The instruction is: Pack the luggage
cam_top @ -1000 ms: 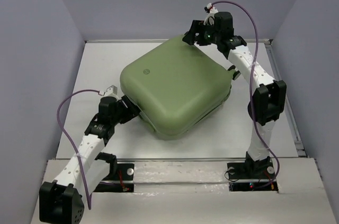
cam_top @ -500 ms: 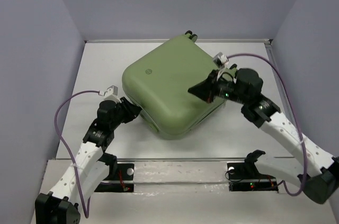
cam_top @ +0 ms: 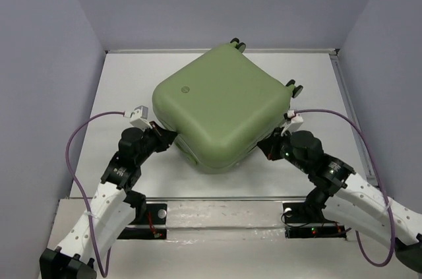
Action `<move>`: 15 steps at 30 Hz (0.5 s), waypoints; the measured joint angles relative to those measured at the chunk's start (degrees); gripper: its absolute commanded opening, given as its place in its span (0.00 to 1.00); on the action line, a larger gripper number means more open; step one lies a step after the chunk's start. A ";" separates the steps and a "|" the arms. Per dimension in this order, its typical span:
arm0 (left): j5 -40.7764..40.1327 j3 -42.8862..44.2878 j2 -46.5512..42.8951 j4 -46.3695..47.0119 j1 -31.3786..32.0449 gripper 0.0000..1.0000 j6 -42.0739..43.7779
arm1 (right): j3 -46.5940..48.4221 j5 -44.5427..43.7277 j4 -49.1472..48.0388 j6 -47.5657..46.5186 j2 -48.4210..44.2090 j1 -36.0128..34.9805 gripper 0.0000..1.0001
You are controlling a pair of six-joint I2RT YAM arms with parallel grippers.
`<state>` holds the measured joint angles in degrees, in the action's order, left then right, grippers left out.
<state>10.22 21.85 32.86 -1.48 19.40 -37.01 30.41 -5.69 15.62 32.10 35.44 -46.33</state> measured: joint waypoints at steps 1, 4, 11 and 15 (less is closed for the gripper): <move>-0.04 0.00 0.00 0.00 0.02 0.06 0.09 | 1.03 -4.31 2.32 1.27 1.14 0.00 0.07; -0.20 -0.31 -0.17 0.42 0.17 0.06 0.09 | 3.87 -14.75 6.54 4.57 7.78 0.07 0.07; -1.84 -2.36 -2.05 2.36 1.75 0.06 -0.04 | 3.98 -21.40 8.41 5.60 17.90 3.91 0.07; -3.28 -2.54 -2.08 2.75 3.43 0.06 -0.04 | 3.96 -16.59 -0.20 0.70 24.35 17.73 0.07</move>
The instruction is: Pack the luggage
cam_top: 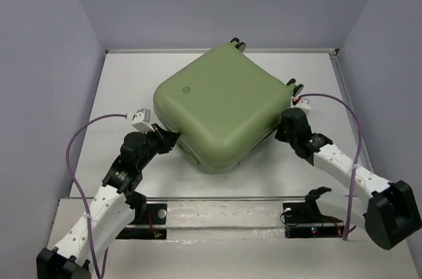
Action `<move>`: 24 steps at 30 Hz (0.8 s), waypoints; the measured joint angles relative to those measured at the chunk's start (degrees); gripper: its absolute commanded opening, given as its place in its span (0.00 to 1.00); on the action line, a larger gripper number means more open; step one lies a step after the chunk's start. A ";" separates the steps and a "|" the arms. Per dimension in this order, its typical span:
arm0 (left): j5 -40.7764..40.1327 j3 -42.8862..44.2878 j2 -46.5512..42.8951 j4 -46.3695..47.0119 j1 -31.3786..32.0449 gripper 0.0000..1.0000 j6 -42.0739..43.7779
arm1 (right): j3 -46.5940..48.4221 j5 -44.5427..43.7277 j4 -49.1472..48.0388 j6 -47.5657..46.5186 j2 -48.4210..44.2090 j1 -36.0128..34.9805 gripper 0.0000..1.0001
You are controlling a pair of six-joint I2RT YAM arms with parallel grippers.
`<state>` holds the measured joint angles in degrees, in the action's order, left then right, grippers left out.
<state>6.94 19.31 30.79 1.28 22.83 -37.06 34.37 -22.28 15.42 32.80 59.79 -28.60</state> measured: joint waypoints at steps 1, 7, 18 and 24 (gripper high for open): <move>-0.37 -0.20 0.02 0.33 0.68 0.06 -0.09 | 0.00 0.96 -1.29 -1.09 1.11 1.70 0.07; -2.47 -1.73 0.72 3.43 6.21 0.06 -0.72 | 3.50 10.03 -9.51 -6.36 13.03 8.52 0.07; -7.48 -1.70 -0.20 3.21 14.75 0.06 -0.50 | 12.59 23.45 -18.32 -9.97 24.55 12.55 0.35; -6.32 -1.09 1.70 3.82 20.87 0.08 1.75 | -0.55 31.36 -21.90 -9.53 10.84 10.14 0.39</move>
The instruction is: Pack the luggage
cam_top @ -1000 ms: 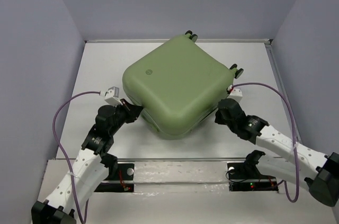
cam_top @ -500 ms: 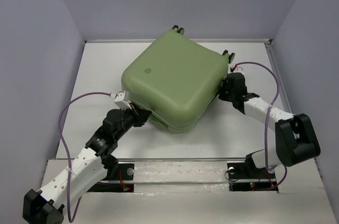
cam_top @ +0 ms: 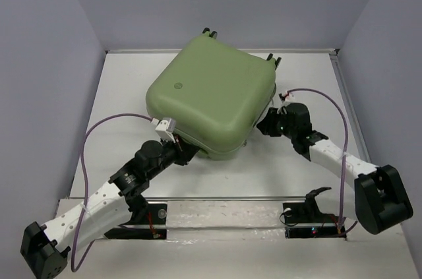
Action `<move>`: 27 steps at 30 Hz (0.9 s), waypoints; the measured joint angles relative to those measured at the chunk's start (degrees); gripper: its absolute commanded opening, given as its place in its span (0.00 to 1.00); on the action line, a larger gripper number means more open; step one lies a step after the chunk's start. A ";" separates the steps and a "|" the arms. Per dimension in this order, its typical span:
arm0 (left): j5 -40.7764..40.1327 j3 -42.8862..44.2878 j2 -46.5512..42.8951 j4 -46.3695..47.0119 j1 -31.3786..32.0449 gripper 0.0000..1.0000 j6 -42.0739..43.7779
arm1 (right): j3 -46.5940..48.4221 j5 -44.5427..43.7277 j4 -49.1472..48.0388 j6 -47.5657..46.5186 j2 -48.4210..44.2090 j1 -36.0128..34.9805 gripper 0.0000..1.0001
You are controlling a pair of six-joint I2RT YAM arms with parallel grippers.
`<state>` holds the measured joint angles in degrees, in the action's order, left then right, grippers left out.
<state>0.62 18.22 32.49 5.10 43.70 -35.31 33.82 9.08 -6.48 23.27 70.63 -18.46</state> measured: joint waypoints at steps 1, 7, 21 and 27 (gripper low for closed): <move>0.26 0.11 0.63 0.13 0.61 0.10 0.24 | -1.92 1.62 -0.28 0.11 -1.70 -1.70 0.39; 2.05 0.50 4.61 0.66 4.22 0.43 0.66 | -12.76 9.46 -5.14 0.94 -10.69 -9.29 0.40; 3.89 5.51 10.47 4.52 4.35 0.45 0.96 | -17.90 16.13 -12.72 0.04 -17.25 -9.40 0.50; 4.04 5.53 10.99 4.98 4.35 0.43 0.96 | -17.77 17.11 -19.10 -2.69 -12.92 -9.40 0.49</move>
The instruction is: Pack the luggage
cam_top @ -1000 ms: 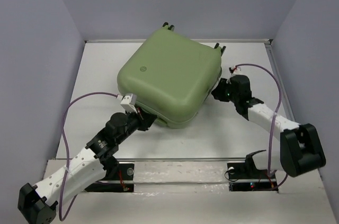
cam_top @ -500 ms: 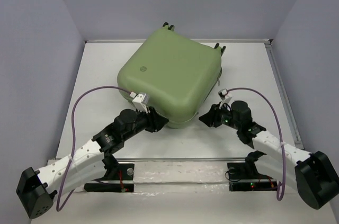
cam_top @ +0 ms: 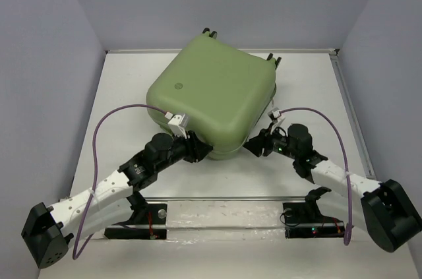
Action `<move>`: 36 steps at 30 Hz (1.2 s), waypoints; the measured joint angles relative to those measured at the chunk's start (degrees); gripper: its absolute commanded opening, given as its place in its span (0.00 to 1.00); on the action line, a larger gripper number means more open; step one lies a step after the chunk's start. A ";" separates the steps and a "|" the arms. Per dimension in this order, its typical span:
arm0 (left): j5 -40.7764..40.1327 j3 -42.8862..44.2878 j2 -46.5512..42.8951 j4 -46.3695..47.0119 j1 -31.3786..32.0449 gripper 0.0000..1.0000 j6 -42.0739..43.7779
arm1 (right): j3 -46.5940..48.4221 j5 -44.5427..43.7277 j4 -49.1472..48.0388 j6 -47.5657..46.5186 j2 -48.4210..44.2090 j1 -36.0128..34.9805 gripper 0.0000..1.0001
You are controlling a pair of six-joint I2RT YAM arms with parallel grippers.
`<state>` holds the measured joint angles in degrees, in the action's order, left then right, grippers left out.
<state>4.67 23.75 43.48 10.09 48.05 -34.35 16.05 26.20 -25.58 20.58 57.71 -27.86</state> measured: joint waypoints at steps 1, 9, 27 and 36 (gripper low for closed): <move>0.04 0.02 0.07 0.00 0.00 0.43 -0.02 | 0.07 0.48 -0.87 -0.48 1.66 0.00 0.49; 0.17 0.09 0.26 0.09 0.00 0.42 -0.02 | 0.81 4.39 -5.53 -2.93 7.61 0.02 0.39; 0.22 1.53 1.01 -1.68 0.09 0.39 -0.09 | 0.83 6.12 -9.57 -3.06 10.75 0.02 0.30; 2.60 2.51 1.66 -2.67 1.73 0.43 0.79 | 0.83 6.03 -9.68 -2.91 9.90 -0.13 0.07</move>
<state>7.27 26.26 45.15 7.42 49.78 -33.56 16.88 32.23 -35.27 17.67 67.61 -27.99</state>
